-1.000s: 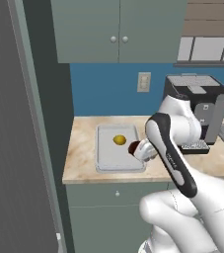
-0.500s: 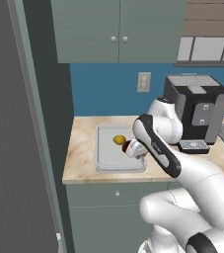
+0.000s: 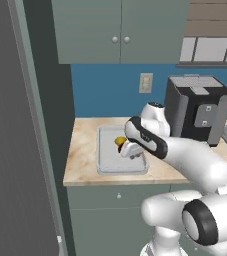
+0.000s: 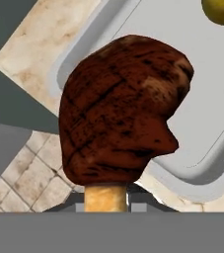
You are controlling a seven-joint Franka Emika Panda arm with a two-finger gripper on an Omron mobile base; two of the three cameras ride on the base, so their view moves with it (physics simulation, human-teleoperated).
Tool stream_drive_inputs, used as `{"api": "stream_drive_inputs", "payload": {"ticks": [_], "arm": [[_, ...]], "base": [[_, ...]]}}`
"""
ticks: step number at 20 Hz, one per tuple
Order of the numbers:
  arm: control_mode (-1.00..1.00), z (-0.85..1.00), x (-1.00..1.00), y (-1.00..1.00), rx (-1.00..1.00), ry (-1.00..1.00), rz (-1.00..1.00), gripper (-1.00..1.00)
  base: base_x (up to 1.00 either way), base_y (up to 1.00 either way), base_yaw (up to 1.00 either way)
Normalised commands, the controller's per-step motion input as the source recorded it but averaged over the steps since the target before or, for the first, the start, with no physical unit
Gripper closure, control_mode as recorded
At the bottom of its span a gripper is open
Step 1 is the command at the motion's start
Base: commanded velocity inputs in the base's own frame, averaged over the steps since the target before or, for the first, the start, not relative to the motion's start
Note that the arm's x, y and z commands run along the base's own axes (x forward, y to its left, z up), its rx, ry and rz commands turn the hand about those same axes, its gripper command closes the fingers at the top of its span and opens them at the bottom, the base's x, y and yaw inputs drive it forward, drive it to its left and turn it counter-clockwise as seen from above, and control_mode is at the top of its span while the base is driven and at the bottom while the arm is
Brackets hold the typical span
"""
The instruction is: Place one lemon and one steak in each tupperware on the nearby counter, to pack two identical lunches.
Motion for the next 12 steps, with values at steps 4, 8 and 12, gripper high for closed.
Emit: {"api": "stream_drive_inputs", "payload": {"ticks": [4,8,12], "arm": [[-1.00,-0.50,0.49,0.00,0.00,0.09,0.00,1.00],[-1.00,-0.36,0.53,0.00,0.00,0.07,0.00,1.00],[-1.00,-0.27,0.63,0.02,0.00,0.05,0.00,1.00]], "base": [[0.00,0.00,0.00],[0.00,0.00,0.00],[0.00,0.00,0.00]]}}
